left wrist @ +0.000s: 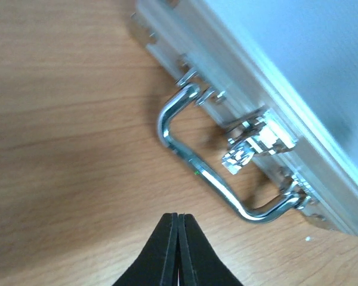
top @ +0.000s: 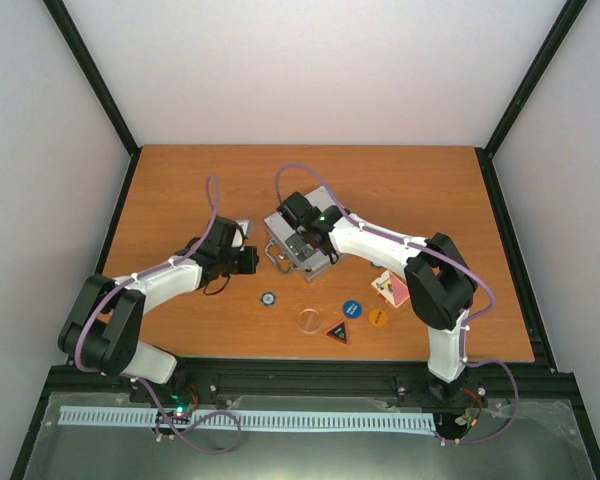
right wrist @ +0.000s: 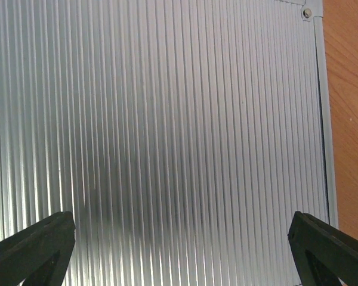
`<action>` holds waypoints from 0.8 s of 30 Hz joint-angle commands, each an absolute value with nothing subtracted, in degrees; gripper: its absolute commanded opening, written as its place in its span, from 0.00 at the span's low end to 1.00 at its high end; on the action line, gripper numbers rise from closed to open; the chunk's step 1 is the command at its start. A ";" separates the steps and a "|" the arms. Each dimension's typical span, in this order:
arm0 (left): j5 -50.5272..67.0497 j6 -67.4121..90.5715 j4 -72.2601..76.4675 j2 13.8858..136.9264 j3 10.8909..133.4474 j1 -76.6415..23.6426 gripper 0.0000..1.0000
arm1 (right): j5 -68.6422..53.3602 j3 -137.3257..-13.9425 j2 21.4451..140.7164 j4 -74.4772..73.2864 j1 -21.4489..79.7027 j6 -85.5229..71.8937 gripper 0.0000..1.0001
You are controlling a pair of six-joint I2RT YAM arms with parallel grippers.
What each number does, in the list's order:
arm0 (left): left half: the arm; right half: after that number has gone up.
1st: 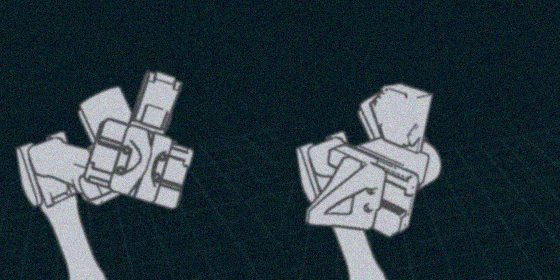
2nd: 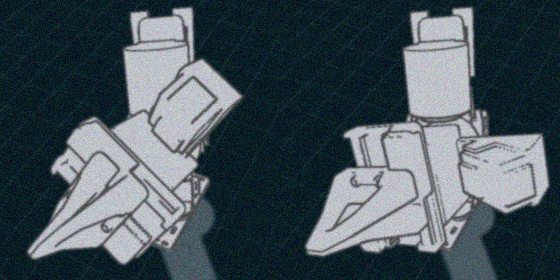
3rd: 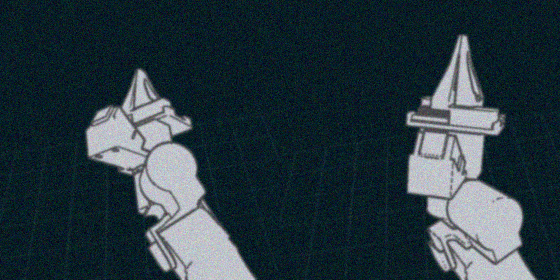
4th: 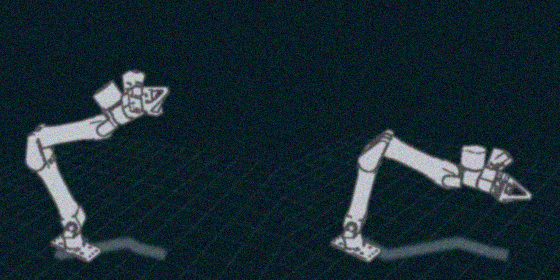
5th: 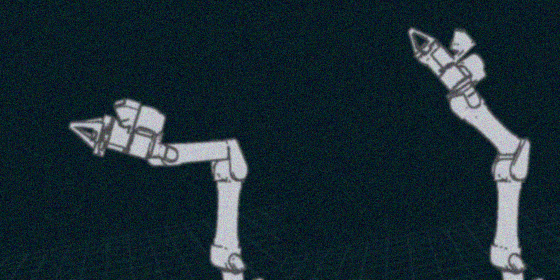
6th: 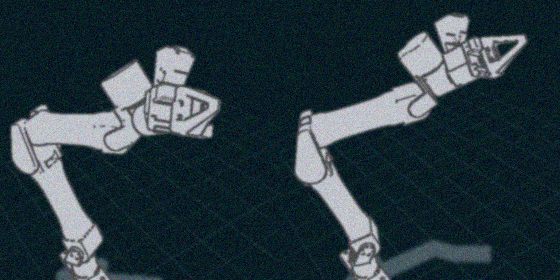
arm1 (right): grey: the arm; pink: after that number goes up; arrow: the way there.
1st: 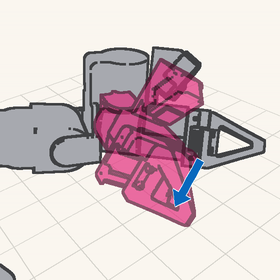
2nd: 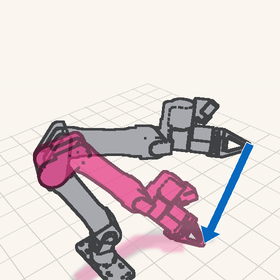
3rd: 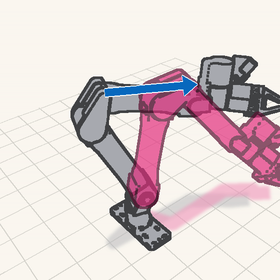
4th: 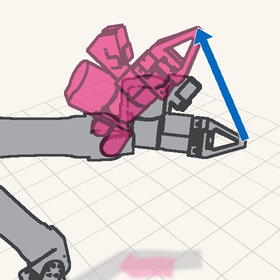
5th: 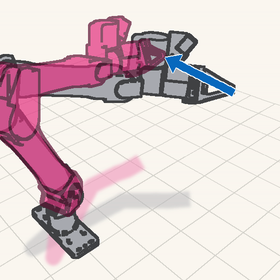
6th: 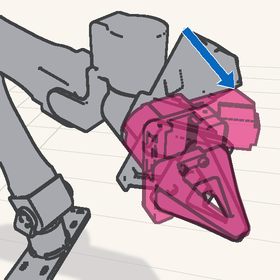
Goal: Pack up texas hold em set
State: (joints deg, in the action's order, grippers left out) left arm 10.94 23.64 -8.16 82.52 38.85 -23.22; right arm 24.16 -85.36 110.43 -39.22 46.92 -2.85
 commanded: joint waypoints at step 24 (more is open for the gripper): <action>16.53 31.50 14.03 98.97 41.57 -24.20 0.01 | 23.24 -86.92 110.76 -39.46 46.58 -2.53 1.00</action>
